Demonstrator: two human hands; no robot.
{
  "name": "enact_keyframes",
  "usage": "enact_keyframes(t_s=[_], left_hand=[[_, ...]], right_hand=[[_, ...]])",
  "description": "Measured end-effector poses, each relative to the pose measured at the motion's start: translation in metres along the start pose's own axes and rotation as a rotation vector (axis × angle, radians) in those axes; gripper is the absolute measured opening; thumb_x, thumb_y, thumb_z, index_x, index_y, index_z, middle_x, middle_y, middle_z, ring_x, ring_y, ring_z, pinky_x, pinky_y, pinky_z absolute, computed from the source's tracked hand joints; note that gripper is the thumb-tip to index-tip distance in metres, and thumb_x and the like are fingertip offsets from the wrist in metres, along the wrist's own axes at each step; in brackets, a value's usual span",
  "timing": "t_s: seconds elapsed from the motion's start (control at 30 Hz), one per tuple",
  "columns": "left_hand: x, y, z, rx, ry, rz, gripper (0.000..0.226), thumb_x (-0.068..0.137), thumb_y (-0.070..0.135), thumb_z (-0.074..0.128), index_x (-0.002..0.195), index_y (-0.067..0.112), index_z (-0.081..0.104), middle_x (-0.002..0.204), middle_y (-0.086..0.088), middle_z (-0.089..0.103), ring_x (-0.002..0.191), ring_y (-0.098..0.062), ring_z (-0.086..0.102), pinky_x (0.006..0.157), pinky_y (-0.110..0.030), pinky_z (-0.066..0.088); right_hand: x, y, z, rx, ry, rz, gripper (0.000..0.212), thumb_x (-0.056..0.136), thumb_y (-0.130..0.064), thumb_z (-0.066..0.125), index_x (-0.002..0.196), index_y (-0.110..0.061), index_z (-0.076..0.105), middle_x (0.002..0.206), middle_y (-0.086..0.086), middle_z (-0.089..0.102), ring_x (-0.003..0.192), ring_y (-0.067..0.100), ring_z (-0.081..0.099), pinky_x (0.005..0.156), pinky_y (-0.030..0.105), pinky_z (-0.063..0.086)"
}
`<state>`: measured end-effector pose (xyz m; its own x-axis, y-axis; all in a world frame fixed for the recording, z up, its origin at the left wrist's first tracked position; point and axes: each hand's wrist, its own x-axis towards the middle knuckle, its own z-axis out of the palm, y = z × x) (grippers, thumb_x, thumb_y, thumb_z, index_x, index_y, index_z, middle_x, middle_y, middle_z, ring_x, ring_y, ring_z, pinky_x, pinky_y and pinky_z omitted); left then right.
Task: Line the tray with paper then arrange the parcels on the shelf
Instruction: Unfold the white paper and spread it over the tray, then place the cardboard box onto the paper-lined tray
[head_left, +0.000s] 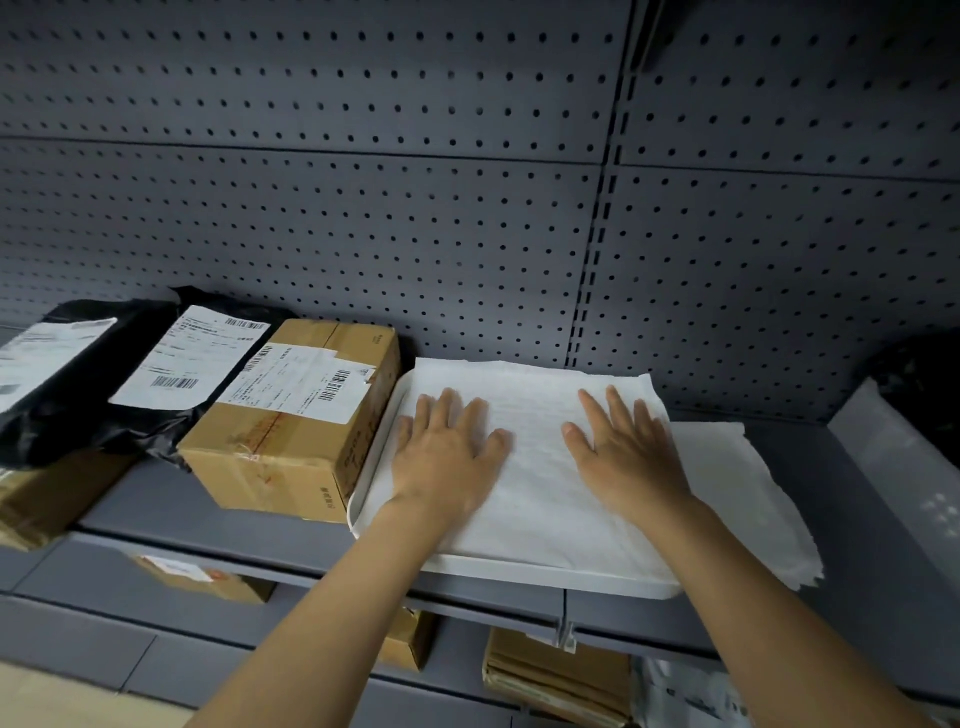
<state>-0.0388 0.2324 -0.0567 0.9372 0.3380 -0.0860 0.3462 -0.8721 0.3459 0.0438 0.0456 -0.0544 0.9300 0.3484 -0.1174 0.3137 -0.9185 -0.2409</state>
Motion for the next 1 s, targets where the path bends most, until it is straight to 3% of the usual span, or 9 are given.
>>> enact_keyframes(t_s=[0.07,0.13,0.23,0.33,0.5,0.6,0.7,0.9,1.0], left_hand=[[-0.005,0.005,-0.016,-0.186,0.184,0.048,0.055,0.103,0.051,0.038,0.154,0.030,0.042,0.166,0.001,0.031,0.151,-0.022,0.033,0.113,-0.036,0.036],[-0.009,0.010,-0.041,-0.325,0.350,0.134,0.040,0.101,0.038,0.051,0.139,0.028,0.060,0.148,0.005,0.052,0.126,-0.017,0.058,0.093,-0.027,0.046],[-0.008,0.008,-0.088,-0.490,0.491,0.197,0.033,0.093,0.027,0.060,0.124,0.028,0.071,0.124,0.005,0.065,0.106,-0.014,0.067,0.089,-0.033,0.053],[-0.011,-0.011,-0.131,-0.562,0.571,0.147,0.030,0.093,0.023,0.058,0.118,0.029,0.073,0.109,0.008,0.073,0.093,-0.014,0.071,0.086,-0.031,0.055],[-0.016,-0.073,-0.167,-0.683,0.578,0.049,0.029,0.095,0.022,0.056,0.116,0.031,0.073,0.101,0.013,0.073,0.098,-0.013,0.070,0.091,-0.035,0.057],[-0.015,-0.108,-0.174,-0.767,0.530,-0.021,0.030,0.098,0.021,0.054,0.122,0.028,0.071,0.108,0.007,0.073,0.105,-0.014,0.067,0.100,-0.040,0.054],[-0.012,-0.135,-0.172,-0.752,0.454,-0.086,0.032,0.101,0.024,0.052,0.129,0.023,0.069,0.119,0.001,0.071,0.112,-0.016,0.065,0.097,-0.032,0.049],[0.000,-0.182,-0.159,-0.804,0.295,-0.158,0.035,0.099,0.029,0.052,0.130,0.025,0.069,0.124,-0.001,0.072,0.115,-0.024,0.067,0.107,-0.044,0.050],[0.006,-0.204,-0.153,-0.746,0.255,-0.176,0.036,0.100,0.024,0.054,0.134,0.022,0.067,0.128,-0.001,0.071,0.121,-0.018,0.062,0.104,-0.028,0.043]], right_hand=[[0.001,-0.015,-0.016,0.163,0.125,-0.052,0.061,0.104,-0.048,0.030,0.159,-0.026,0.021,0.168,0.006,0.017,0.154,0.028,0.012,0.123,0.042,0.011],[0.001,-0.036,-0.035,0.336,0.217,-0.124,0.056,0.103,-0.040,0.042,0.156,-0.023,0.032,0.162,0.004,0.032,0.149,0.024,0.025,0.117,0.037,0.022],[-0.001,-0.072,-0.060,0.526,0.267,-0.209,0.053,0.100,-0.034,0.052,0.151,-0.026,0.039,0.152,-0.001,0.044,0.139,0.021,0.042,0.109,0.035,0.035],[-0.004,-0.109,-0.069,0.604,0.278,-0.274,0.051,0.098,-0.034,0.053,0.148,-0.031,0.042,0.148,-0.003,0.051,0.131,0.021,0.052,0.107,0.043,0.044],[-0.016,-0.155,-0.062,0.613,0.204,-0.299,0.051,0.100,-0.034,0.049,0.150,-0.034,0.038,0.135,0.000,0.059,0.110,0.023,0.064,0.091,0.037,0.050],[-0.018,-0.178,-0.055,0.659,0.186,-0.266,0.051,0.100,-0.034,0.050,0.150,-0.032,0.039,0.142,-0.003,0.056,0.118,0.020,0.062,0.096,0.034,0.048],[-0.020,-0.198,-0.046,0.748,0.146,-0.229,0.052,0.100,-0.030,0.052,0.151,-0.027,0.041,0.152,-0.009,0.048,0.125,0.010,0.054,0.102,0.029,0.043],[-0.016,-0.231,-0.017,0.824,0.100,-0.066,0.051,0.098,-0.025,0.056,0.148,-0.024,0.046,0.147,-0.002,0.055,0.121,0.012,0.058,0.086,0.018,0.037],[-0.016,-0.240,-0.003,0.786,0.121,-0.029,0.037,0.100,-0.024,0.054,0.137,-0.022,0.058,0.123,-0.007,0.066,0.099,0.006,0.059,0.065,0.007,0.037]])
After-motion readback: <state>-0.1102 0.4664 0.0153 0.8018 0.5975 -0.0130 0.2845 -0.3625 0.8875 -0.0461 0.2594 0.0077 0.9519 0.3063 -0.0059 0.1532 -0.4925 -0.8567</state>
